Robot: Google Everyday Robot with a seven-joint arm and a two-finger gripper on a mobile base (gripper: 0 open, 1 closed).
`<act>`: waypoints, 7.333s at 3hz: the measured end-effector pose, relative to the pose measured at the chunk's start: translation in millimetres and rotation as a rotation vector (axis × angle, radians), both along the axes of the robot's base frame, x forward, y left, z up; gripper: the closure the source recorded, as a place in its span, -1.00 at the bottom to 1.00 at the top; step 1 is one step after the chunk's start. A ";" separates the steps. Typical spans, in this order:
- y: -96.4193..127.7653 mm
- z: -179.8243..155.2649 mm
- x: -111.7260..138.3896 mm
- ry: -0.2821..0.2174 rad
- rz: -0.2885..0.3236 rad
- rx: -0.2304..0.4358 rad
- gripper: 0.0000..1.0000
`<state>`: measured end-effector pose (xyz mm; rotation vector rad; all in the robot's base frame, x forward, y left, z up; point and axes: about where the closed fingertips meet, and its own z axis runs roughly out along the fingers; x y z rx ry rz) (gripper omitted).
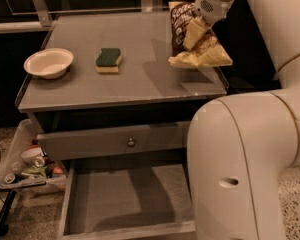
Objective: Place brown chip bag into middle drawer
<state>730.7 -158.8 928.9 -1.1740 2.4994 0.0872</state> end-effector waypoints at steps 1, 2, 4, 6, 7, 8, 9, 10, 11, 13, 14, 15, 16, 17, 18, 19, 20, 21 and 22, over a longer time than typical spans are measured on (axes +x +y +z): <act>-13.4 25.2 -38.1 0.016 -0.068 0.004 1.00; -9.2 59.0 -113.7 0.015 -0.080 0.058 1.00; 4.7 62.2 -142.8 0.009 -0.055 0.092 1.00; 26.8 -19.5 -235.0 0.226 -0.013 0.132 1.00; 26.2 -39.6 -244.9 0.271 -0.013 0.118 1.00; 32.0 -49.4 -256.4 0.284 -0.002 0.124 1.00; 44.4 -76.7 -284.0 0.305 -0.001 0.164 1.00; 59.4 -132.3 -318.1 0.394 0.008 0.191 1.00; 59.5 -132.2 -318.0 0.393 0.008 0.191 1.00; 106.6 -195.5 -337.2 0.484 0.003 0.317 1.00; 134.4 -235.0 -334.4 0.523 -0.011 0.383 1.00; 162.0 -271.7 -329.5 0.584 -0.024 0.428 1.00; 162.6 -277.4 -329.2 0.594 -0.028 0.431 1.00; 167.6 -288.4 -330.7 0.607 -0.029 0.450 1.00; 180.1 -322.3 -329.0 0.617 -0.039 0.512 1.00; 189.2 -359.1 -320.6 0.615 -0.070 0.547 1.00; 198.2 -386.0 -304.7 0.612 -0.076 0.559 1.00; 204.9 -403.6 -287.5 0.605 -0.074 0.570 1.00; 206.9 -419.5 -273.4 0.593 -0.083 0.596 1.00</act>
Offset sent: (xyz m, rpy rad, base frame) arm -0.2343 -0.0089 -0.0236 0.0572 0.2598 -0.1249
